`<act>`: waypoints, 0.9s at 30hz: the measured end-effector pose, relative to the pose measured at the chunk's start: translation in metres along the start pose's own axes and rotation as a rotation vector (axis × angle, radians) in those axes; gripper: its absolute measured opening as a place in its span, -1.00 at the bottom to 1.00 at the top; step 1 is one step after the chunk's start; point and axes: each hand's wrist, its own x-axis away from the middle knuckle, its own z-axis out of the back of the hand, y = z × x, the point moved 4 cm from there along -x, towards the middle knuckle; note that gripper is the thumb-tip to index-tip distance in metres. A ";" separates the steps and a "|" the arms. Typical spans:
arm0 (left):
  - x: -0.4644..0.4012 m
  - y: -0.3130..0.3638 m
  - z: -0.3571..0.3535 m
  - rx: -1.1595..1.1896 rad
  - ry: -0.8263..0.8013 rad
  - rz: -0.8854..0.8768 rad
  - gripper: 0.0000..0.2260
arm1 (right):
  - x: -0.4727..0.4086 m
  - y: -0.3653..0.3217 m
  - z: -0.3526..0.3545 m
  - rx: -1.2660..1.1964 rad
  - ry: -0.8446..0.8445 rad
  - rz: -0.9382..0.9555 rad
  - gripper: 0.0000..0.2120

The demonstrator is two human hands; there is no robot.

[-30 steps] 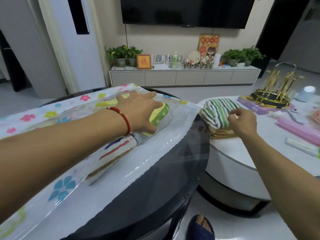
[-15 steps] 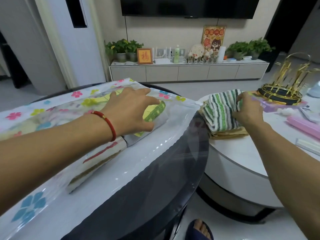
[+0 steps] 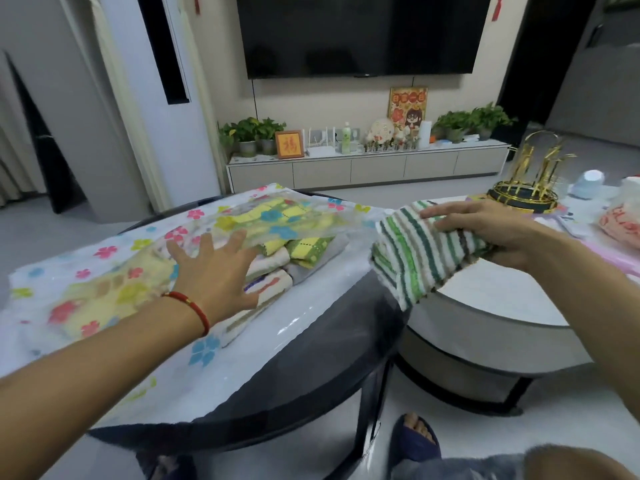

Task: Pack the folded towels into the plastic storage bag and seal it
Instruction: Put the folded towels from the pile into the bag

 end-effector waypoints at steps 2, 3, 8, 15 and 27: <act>0.006 -0.014 0.011 0.025 -0.015 0.009 -0.21 | 0.012 -0.009 -0.031 0.013 -0.149 -0.012 -0.78; 0.006 -0.021 0.020 0.030 -0.010 0.006 -0.17 | 0.015 -0.012 -0.048 0.041 -0.220 -0.015 -0.77; -0.003 -0.057 0.070 0.130 -0.086 -0.057 0.03 | 0.000 -0.024 -0.158 0.133 -0.467 0.045 -0.78; -0.015 -0.086 0.120 0.225 -0.214 -0.089 0.25 | -0.052 -0.037 -0.307 -0.364 -0.305 0.123 -0.69; -0.027 -0.028 0.077 0.193 -0.093 -0.192 0.11 | -0.052 0.062 -0.208 0.318 -0.241 0.150 -0.85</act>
